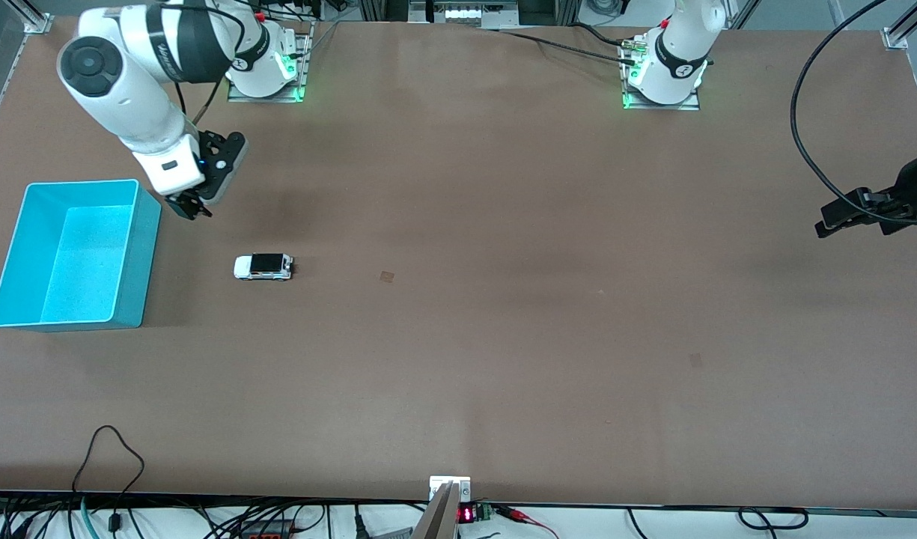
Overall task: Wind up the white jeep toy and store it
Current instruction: 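Reach the right gripper down over the rolled jeep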
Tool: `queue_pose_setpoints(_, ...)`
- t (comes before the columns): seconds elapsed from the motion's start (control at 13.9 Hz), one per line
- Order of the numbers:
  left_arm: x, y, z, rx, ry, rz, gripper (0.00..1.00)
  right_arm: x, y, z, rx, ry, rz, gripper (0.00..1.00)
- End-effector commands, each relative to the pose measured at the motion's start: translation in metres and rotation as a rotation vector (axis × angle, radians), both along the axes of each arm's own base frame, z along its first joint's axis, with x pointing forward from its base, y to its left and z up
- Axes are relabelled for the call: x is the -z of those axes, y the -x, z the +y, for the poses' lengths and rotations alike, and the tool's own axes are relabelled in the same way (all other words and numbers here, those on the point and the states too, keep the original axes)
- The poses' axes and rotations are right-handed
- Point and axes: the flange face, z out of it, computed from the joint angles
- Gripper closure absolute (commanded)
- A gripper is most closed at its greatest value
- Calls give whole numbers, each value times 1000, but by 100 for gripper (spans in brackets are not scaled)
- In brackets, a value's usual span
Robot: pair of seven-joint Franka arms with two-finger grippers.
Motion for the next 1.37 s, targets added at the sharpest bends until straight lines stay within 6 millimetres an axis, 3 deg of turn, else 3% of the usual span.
queue_pose_setpoints(0.0,-10,3,-3,-7,18,4,0,39,1,-14,-108,-18,-17,0)
queue_pose_setpoints(0.65,-11,2,-9,-20,16,2,0,122,-33,-2,-333,-141,-38,0)
queue_pose_setpoints(0.79,-17,2,-8,-20,20,-11,0,127,-48,5,-398,-119,-45,0)
queue_pose_setpoints(1.3,-15,5,-13,-4,28,10,0,146,-70,7,-404,-145,-45,0)
